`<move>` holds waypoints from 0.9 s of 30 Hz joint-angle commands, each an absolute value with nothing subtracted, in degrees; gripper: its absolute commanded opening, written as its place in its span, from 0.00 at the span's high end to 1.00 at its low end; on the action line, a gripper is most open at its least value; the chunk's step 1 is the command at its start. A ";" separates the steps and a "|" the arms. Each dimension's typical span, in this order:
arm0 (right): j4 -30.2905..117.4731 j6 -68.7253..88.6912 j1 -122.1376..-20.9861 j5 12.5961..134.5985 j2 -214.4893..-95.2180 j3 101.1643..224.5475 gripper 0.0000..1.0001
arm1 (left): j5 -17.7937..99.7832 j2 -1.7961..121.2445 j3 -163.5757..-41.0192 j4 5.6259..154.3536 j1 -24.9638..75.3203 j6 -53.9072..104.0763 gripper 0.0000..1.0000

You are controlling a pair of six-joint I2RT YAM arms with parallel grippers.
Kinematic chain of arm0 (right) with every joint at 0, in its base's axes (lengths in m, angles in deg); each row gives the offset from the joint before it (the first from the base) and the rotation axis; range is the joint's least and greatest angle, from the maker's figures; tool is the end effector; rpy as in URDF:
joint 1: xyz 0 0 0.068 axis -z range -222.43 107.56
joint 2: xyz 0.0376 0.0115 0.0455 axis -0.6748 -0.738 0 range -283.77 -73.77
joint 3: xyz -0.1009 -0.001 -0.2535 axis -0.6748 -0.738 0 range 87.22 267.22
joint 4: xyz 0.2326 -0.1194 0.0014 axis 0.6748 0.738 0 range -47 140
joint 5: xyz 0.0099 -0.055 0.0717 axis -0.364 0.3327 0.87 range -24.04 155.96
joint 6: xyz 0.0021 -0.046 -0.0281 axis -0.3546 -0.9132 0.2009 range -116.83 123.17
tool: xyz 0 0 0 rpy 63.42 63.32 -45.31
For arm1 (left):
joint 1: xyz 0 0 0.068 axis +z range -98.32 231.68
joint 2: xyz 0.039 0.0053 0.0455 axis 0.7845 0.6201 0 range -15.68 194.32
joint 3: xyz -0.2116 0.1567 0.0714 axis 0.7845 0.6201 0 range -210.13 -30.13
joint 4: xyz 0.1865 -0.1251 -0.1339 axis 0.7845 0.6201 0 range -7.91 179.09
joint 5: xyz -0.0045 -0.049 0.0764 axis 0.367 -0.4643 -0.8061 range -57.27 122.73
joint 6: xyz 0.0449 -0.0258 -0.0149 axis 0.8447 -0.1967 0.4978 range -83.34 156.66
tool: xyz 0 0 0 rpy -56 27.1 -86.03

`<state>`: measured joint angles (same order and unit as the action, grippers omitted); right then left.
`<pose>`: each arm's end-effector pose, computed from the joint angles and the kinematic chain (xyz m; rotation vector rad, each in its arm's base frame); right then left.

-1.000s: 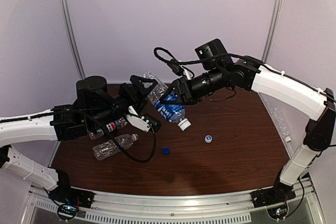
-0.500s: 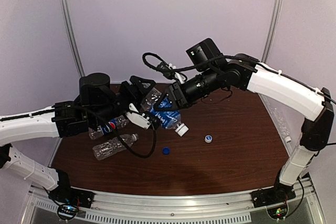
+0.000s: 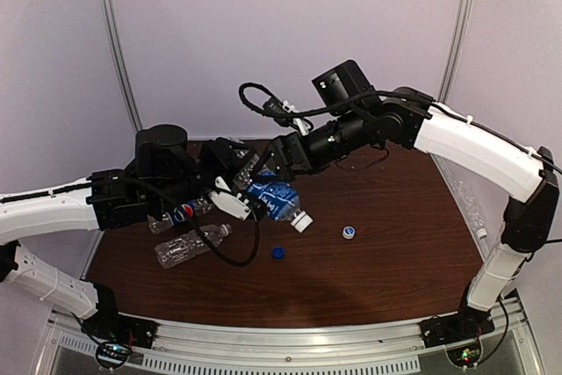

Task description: Unscrew the bottle caps

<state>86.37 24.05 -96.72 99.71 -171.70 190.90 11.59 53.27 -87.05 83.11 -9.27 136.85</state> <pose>0.2036 0.3170 0.3960 -1.0464 2.2252 1.3144 0.1479 -0.2402 0.3433 1.7693 0.5705 0.8140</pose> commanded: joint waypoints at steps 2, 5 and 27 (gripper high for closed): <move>82.75 24.33 -94.47 91.70 -165.85 191.85 0.00 | 10.32 53.35 -91.76 95.50 -8.50 121.82 0.57; 75.91 25.63 -92.82 86.30 -160.24 187.74 0.00 | 11.41 55.20 -96.68 106.76 -5.39 106.64 0.59; 66.02 27.56 -92.21 89.43 -156.76 180.13 0.18 | 39.24 60.83 -114.97 127.34 8.11 66.83 0.59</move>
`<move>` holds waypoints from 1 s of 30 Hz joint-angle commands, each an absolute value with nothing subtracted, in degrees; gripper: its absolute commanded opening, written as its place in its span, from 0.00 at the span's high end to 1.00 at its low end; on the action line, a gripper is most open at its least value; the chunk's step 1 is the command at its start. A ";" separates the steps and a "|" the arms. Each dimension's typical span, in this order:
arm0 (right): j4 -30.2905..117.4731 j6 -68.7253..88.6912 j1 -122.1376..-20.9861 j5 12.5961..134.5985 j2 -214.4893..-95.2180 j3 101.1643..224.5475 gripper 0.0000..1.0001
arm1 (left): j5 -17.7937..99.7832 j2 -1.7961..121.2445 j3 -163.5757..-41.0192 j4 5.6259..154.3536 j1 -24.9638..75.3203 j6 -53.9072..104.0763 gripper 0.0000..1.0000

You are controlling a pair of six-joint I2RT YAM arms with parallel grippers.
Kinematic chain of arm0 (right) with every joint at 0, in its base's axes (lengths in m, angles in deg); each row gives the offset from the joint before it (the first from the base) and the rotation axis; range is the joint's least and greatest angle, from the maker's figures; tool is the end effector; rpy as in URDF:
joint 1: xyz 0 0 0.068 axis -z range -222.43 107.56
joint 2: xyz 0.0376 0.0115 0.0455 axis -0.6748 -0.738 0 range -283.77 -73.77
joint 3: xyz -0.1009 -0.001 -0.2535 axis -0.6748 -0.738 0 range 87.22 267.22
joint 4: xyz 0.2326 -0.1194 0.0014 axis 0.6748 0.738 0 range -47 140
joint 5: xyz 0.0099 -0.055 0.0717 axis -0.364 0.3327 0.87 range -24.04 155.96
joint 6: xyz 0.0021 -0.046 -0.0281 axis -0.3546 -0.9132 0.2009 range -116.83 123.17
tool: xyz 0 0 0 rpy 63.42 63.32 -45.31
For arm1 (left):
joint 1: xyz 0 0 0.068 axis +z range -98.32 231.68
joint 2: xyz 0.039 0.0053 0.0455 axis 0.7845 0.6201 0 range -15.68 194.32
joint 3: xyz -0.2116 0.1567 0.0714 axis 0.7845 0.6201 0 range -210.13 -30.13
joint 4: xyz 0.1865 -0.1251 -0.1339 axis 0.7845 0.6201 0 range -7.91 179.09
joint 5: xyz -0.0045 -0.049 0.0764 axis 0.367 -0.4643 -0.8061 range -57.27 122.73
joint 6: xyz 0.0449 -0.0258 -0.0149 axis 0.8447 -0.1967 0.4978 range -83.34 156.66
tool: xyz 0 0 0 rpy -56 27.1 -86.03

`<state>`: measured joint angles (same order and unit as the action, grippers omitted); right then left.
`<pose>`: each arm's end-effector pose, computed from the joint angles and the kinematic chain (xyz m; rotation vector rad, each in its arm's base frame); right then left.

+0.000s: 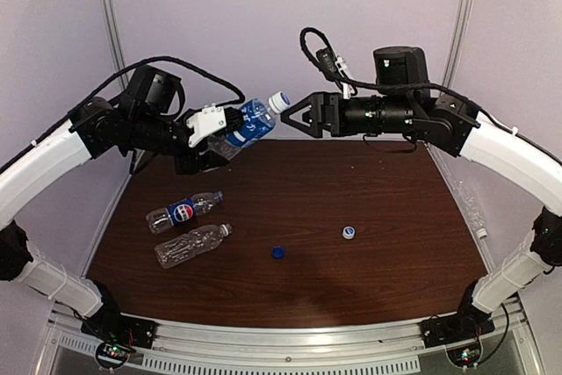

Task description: Unscrew the bottle caps

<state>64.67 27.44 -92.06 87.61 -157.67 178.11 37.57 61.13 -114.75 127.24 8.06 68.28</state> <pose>0.2047 0.2609 0.4382 -0.7181 1.8639 1.2188 0.2016 -0.1964 0.3969 1.3964 1.7359 -0.2088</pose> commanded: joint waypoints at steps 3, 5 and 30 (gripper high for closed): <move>64.75 27.34 -92.27 90.89 -156.57 180.28 0.19 | 39.19 60.90 -114.50 127.31 8.09 67.45 0.59; 63.75 27.50 -92.27 92.05 -157.08 180.67 0.19 | 39.39 61.12 -114.78 127.35 8.16 67.62 0.59; 62.67 27.27 -92.27 93.84 -161.53 184.78 0.53 | 38.56 61.92 -115.03 127.34 8.08 68.81 0.59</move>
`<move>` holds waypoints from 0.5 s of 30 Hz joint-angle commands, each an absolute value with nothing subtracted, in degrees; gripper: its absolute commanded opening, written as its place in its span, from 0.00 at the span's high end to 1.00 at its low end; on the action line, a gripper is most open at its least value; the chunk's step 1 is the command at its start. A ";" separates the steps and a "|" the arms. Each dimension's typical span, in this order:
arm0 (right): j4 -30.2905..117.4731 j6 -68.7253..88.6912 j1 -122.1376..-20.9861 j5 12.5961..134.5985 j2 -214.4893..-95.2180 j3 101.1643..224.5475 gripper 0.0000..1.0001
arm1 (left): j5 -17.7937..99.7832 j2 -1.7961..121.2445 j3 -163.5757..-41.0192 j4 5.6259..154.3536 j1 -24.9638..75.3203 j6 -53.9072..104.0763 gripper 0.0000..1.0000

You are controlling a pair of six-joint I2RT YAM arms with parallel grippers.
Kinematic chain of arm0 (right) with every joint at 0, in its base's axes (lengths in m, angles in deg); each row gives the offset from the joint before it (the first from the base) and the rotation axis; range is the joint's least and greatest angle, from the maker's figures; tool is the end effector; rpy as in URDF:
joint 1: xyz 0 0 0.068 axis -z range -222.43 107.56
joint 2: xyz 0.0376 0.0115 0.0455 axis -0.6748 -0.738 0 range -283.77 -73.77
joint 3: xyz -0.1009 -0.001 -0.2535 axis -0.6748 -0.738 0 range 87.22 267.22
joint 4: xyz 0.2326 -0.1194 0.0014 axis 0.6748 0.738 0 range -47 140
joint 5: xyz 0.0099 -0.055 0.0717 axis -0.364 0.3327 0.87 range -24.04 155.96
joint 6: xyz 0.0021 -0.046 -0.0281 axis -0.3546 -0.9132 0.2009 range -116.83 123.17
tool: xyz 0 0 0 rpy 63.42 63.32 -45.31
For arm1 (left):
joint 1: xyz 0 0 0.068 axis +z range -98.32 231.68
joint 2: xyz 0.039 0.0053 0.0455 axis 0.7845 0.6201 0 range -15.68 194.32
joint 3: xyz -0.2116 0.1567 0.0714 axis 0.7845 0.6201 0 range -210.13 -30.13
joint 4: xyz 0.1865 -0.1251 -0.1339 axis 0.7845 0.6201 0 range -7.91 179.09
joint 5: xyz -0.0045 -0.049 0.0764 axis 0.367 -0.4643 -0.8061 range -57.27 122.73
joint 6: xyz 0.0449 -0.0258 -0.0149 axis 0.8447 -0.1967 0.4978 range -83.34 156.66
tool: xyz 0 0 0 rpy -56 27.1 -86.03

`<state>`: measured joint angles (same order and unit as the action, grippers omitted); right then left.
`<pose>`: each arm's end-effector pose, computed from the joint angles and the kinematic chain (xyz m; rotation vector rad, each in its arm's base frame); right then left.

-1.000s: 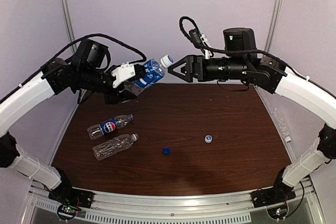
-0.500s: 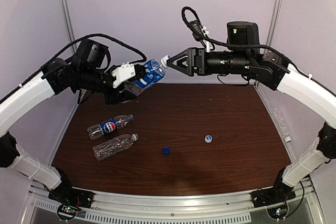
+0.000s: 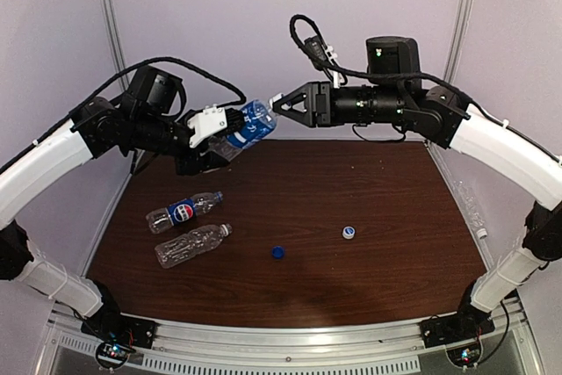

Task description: Unscrew the bottle caps

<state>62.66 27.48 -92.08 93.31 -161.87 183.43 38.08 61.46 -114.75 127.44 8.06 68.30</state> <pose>0.2134 0.2764 0.4502 -0.7936 1.7910 1.3171 0.2024 -0.1976 0.3951 1.4060 1.7403 -0.2181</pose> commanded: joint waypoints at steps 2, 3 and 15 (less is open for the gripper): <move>62.83 27.07 -92.26 93.80 -161.43 185.07 0.50 | 38.53 61.96 -114.94 127.35 8.08 68.84 0.59; 62.91 26.90 -92.27 93.74 -161.43 185.31 0.49 | 38.60 62.05 -114.94 127.36 8.08 68.83 0.59; 64.83 25.56 -92.27 93.73 -161.61 183.79 0.81 | 38.44 62.41 -114.83 127.36 8.05 69.27 0.59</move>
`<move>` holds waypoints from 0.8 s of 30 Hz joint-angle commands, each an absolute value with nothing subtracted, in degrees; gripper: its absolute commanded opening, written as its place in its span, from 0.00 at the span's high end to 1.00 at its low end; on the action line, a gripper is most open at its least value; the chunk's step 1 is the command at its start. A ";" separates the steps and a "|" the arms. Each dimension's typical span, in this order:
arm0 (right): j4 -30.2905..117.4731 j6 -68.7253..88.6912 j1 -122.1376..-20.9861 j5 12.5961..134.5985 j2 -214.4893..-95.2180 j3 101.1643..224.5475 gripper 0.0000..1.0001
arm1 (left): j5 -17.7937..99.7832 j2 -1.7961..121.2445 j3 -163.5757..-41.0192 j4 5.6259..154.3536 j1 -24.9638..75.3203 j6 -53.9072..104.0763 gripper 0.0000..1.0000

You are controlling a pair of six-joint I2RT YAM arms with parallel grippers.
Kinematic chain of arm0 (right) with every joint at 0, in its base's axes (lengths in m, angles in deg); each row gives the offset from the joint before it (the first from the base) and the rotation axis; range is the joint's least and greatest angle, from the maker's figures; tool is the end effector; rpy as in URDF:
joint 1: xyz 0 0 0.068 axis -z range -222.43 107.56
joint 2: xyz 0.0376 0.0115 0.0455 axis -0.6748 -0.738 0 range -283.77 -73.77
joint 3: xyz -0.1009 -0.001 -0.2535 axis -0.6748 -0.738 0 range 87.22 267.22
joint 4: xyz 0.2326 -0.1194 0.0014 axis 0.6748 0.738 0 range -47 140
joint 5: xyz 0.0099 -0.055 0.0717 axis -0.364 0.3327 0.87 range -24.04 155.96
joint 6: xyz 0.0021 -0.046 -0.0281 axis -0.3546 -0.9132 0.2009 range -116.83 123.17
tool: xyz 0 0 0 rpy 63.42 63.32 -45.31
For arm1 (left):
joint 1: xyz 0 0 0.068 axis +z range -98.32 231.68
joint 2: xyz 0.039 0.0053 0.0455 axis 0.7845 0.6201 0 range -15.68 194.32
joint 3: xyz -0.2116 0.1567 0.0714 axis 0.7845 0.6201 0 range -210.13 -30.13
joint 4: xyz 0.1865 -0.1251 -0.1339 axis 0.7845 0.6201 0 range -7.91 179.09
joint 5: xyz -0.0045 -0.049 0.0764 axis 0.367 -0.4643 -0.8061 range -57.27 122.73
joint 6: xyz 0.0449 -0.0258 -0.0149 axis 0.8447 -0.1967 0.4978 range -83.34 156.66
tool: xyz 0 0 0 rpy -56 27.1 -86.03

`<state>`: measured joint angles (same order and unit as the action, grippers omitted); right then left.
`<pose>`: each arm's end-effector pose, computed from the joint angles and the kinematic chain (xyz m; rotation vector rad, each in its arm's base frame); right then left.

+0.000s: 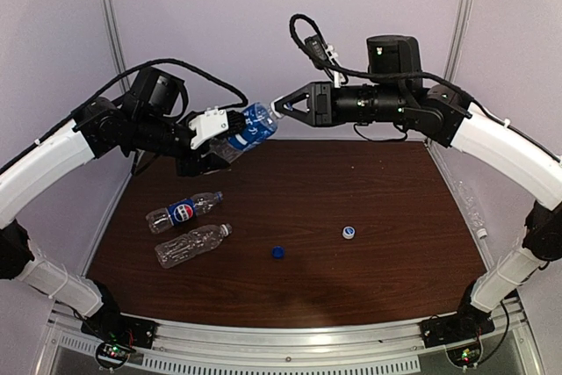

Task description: Unscrew the bottle caps

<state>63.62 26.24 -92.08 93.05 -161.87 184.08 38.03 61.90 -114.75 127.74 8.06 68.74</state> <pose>0.2128 0.2754 0.4522 -0.8076 1.7844 1.2982 0.2037 -0.1988 0.3926 1.4196 1.7454 -0.2124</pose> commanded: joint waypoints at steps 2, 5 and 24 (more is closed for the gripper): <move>65.45 23.71 -92.27 94.45 -161.81 184.11 0.89 | 38.51 62.64 -115.08 127.34 8.06 69.40 0.59; 67.50 17.74 -92.27 94.92 -161.77 184.38 1.00 | 39.36 62.69 -115.28 127.71 8.02 69.60 0.59; 78.69 -34.37 -94.31 97.81 -159.04 181.90 1.00 | 51.60 63.76 -116.52 133.31 7.66 70.94 0.59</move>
